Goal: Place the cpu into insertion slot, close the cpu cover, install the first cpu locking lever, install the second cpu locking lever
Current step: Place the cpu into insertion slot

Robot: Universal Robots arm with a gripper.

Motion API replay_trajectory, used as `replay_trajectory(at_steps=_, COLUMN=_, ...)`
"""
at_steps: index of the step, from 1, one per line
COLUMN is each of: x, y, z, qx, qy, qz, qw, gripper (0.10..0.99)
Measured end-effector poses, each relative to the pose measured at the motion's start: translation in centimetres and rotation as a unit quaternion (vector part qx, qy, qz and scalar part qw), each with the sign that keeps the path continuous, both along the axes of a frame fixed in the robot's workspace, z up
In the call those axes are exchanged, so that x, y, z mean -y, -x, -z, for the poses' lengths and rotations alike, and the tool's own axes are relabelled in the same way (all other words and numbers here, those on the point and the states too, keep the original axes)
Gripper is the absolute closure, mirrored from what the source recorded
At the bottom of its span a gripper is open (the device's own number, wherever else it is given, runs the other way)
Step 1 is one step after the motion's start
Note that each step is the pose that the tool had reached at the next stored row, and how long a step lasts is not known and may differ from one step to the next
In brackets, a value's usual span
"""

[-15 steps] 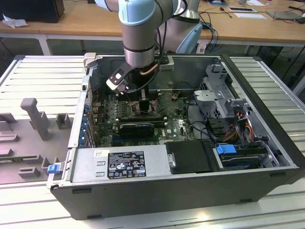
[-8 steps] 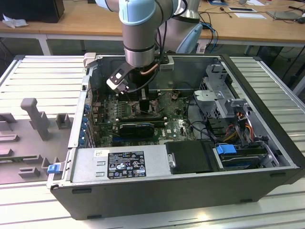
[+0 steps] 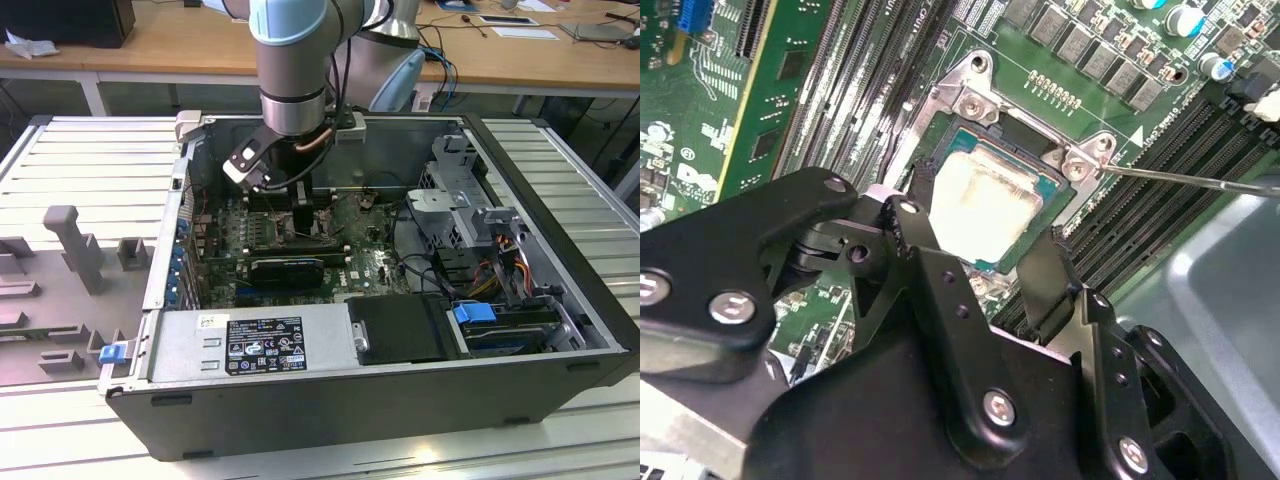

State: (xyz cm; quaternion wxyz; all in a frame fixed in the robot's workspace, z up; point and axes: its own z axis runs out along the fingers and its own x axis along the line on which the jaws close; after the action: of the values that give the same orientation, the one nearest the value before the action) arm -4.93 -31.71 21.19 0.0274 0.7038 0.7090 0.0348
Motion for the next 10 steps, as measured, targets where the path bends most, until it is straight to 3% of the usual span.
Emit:
replay_trajectory(at_steps=2, x=0.00, y=0.00, z=-0.43, qx=0.0000, qy=0.0010, qz=0.000, qw=1.0000, gripper=0.498)
replay_trajectory(at_steps=6, x=0.00, y=0.00, z=-0.76, qx=0.0000, qy=0.0024, qz=0.000, qw=1.0000, gripper=0.749)
replay_trajectory(at_steps=7, x=0.00, y=0.00, z=-0.82, qx=0.0000, qy=0.0027, qz=0.000, qw=1.0000, gripper=0.749)
replay_trajectory(at_steps=10, x=0.00, y=-0.02, z=-0.90, qx=0.0000, qy=0.0037, qz=0.000, qw=1.0000, gripper=0.933)
